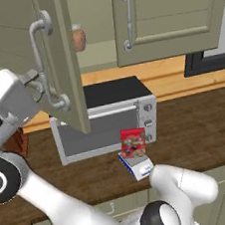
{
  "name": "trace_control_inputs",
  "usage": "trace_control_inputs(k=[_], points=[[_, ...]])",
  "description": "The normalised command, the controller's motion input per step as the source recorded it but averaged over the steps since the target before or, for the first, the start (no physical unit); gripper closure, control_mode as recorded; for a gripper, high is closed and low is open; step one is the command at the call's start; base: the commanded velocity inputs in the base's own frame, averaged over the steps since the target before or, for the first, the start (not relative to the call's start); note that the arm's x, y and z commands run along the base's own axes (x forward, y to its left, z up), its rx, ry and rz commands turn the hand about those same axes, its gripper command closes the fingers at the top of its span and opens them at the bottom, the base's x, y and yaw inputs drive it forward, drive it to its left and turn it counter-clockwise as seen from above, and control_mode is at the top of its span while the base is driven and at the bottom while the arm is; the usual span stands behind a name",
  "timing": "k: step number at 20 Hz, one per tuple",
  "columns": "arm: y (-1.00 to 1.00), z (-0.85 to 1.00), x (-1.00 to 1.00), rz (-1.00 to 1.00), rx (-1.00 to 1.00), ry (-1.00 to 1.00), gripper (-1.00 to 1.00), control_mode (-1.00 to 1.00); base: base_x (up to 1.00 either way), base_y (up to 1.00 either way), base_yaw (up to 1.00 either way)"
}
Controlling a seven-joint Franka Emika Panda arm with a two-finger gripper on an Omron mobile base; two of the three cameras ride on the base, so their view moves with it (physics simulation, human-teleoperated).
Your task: Pick the cereal and place it on the digital scale for weighing, and close the cabinet.
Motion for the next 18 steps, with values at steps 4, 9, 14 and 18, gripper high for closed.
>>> trace_control_inputs(k=[4, 9, 14, 18], points=[[-1.00, 0.38, 0.46, 0.00, 0.11, 0.48, -1.00, -1.00, 0.00, 0.00, 0.00], [-1.00, -0.07, 1.00, 0.04, 0.13, 0.20, -1.00, -1.00, 0.00, 0.00, 0.00], [-0.78, -0.69, 1.00, 0.19, 0.11, -0.01, -1.00, -1.00, 0.00, 0.00, 0.00], [-0.88, -0.49, 1.00, 0.22, 0.15, -0.14, -1.00, -1.00, 0.00, 0.00, 0.00]])
